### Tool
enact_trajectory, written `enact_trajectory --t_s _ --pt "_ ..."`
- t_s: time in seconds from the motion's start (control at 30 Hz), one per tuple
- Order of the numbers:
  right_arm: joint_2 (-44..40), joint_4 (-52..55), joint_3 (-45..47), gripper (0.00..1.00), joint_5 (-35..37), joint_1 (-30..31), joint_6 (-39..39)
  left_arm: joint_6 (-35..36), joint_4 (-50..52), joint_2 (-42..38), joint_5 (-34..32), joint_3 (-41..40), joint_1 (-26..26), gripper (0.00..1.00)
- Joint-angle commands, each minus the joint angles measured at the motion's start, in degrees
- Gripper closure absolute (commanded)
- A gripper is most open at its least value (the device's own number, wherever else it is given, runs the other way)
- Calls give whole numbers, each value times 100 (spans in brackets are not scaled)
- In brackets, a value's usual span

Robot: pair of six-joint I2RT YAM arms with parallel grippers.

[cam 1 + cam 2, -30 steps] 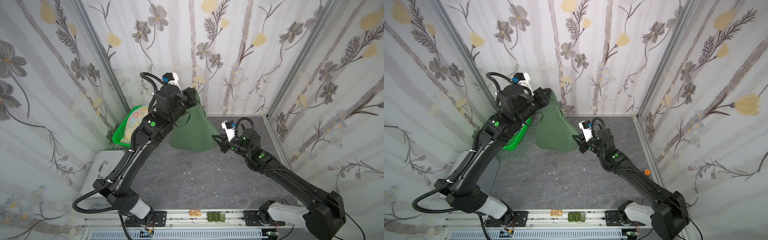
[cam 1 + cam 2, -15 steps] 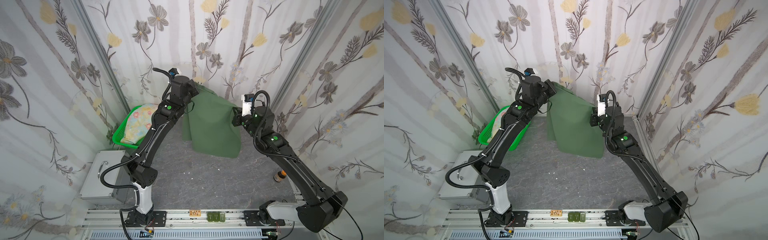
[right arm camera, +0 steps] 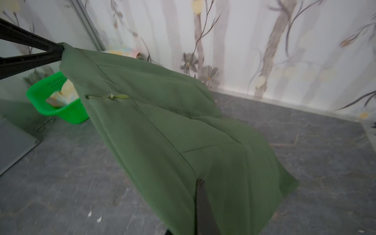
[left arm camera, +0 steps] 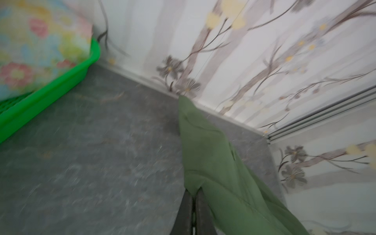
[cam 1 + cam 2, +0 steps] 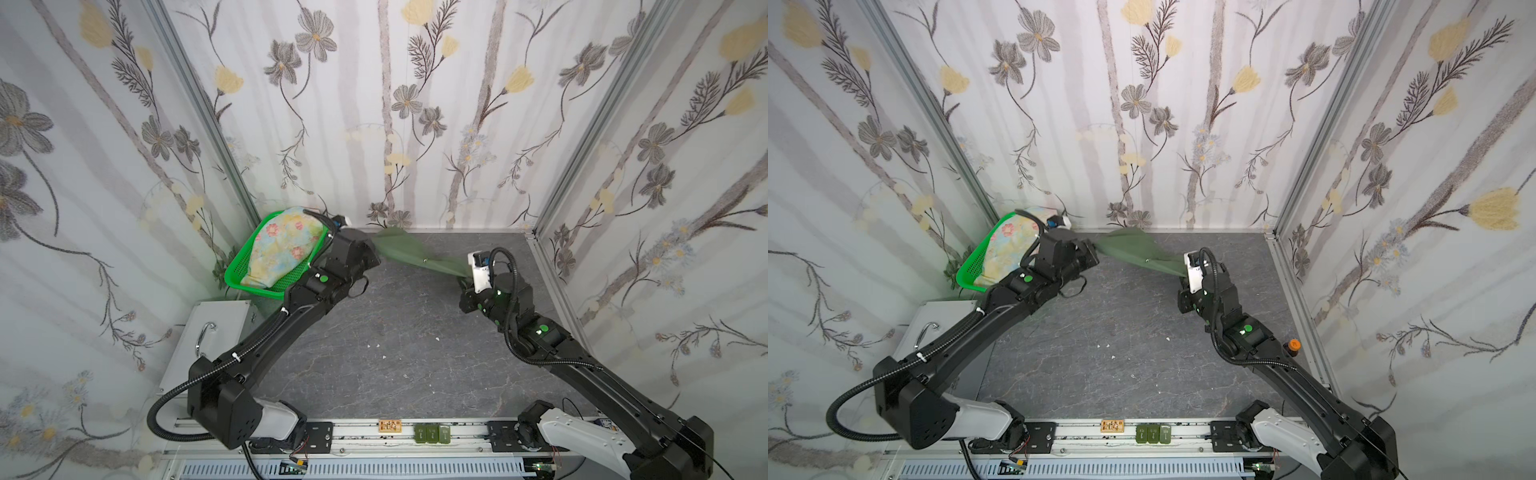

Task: Fold and stack skirts
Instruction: Flatten out the skirt at the center of the table.

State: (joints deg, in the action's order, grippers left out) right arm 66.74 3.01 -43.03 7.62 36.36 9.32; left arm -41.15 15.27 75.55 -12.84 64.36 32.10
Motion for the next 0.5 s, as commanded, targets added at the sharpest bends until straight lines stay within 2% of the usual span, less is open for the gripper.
enact_trajectory --t_s 0.0,0.13,0.2,0.4,0.47 --pt "71 -350 649 100 183 449 917 -893 -454 -753 -841 -1338 -45 100" --pt "490 -423 1003 100 -101 1130 1463 -1252 -437 -1380 -730 -2475 -87 100" --pt "699 -338 1011 100 -111 1487 1562 -1358 -428 -1552 -709 -2762 -114 100" --pt "1037 -662 1150 100 -474 1959 1907 -1245 -346 -1578 -549 -2894 -151 98" --pt "1101 -832 1174 100 -594 2019 1965 -1183 -262 -1608 -522 -2805 -151 94"
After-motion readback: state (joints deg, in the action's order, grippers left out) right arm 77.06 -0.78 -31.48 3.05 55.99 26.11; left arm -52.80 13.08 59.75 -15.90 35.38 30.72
